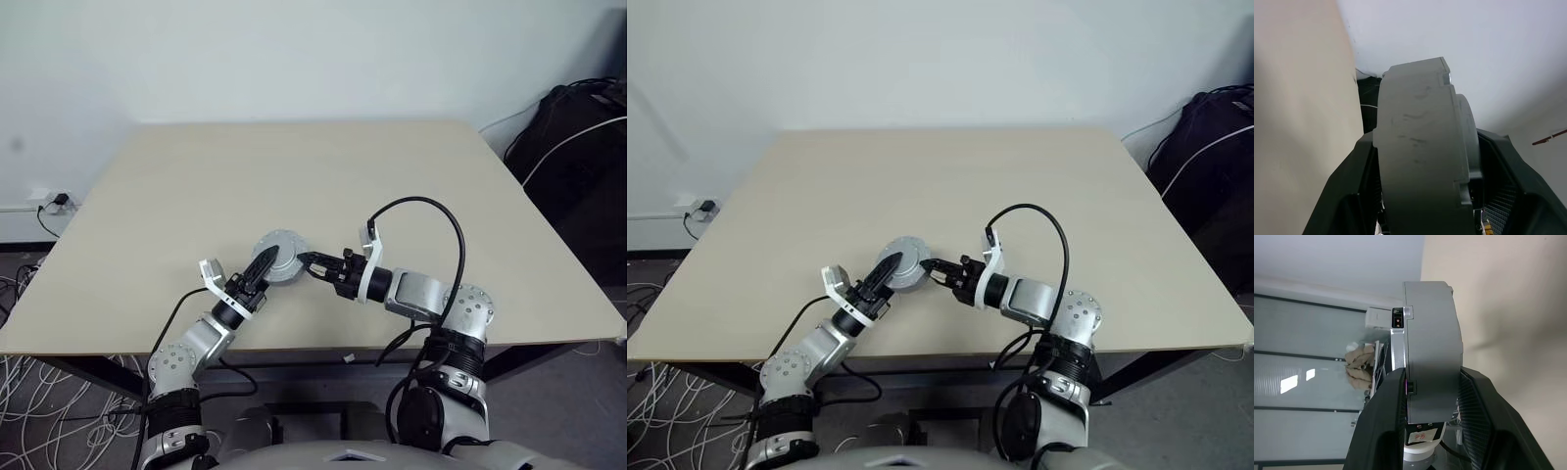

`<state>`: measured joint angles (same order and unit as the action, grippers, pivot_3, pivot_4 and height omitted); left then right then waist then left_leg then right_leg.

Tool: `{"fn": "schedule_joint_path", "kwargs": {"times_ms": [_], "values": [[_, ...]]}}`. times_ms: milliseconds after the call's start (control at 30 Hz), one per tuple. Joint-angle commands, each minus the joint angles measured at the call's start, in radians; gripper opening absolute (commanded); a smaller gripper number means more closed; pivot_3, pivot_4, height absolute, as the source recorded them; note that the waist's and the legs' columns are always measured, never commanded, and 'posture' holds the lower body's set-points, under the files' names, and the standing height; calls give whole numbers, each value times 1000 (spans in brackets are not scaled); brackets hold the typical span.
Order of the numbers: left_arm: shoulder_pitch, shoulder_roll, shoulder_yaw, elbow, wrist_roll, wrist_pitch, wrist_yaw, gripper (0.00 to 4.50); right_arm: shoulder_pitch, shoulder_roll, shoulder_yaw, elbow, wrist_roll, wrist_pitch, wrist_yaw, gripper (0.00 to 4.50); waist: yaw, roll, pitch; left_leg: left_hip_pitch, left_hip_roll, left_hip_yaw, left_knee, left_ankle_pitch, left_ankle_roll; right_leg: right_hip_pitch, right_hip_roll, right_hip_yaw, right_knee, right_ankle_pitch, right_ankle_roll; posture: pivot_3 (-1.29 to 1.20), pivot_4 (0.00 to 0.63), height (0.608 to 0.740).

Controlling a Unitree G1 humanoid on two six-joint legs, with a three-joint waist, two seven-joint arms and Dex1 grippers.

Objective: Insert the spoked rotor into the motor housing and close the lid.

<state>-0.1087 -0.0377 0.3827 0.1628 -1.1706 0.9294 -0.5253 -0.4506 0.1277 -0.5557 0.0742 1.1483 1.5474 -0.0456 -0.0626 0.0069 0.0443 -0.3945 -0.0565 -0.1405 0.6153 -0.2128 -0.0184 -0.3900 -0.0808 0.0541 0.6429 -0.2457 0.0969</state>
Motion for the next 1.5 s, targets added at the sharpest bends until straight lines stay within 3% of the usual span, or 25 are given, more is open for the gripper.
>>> {"fn": "schedule_joint_path", "kwargs": {"times_ms": [33, 333, 900, 1500], "values": [[-12, 2, -15, -13, -24, 19, -14, 2320, -26, 1, -4, -11, 43, -36, 7, 1580, 0, 0, 0, 0, 0, 0, 0, 0, 0, 0, 0, 0, 0, 0, 0, 0, 0, 740], [-8, 3, -20, -13, -24, 17, -12, 2140, -17, -17, 7, 7, 54, -54, -5, 4450, -1, 0, 0, 0, 0, 0, 0, 0, 0, 0, 0, 0, 0, 0, 0, 0, 0, 740], [0, -8, 16, -22, -17, -42, 13, 2135, 3, -66, 24, 60, -43, -187, -57, 4500, 0, 0, 0, 0, 0, 1, 0, 0, 0, 0, 0, 0, 0, 1, 0, 0, 0, 740], [-156, -50, 174, 90, 128, -500, 262, 2134, 47, -94, 41, 44, -45, -206, -51, 4500, 4, -1, 0, 0, 0, 1, 5, 0, 0, 3, 1, 1, -1, 3, 2, 0, 0, 740]]}}
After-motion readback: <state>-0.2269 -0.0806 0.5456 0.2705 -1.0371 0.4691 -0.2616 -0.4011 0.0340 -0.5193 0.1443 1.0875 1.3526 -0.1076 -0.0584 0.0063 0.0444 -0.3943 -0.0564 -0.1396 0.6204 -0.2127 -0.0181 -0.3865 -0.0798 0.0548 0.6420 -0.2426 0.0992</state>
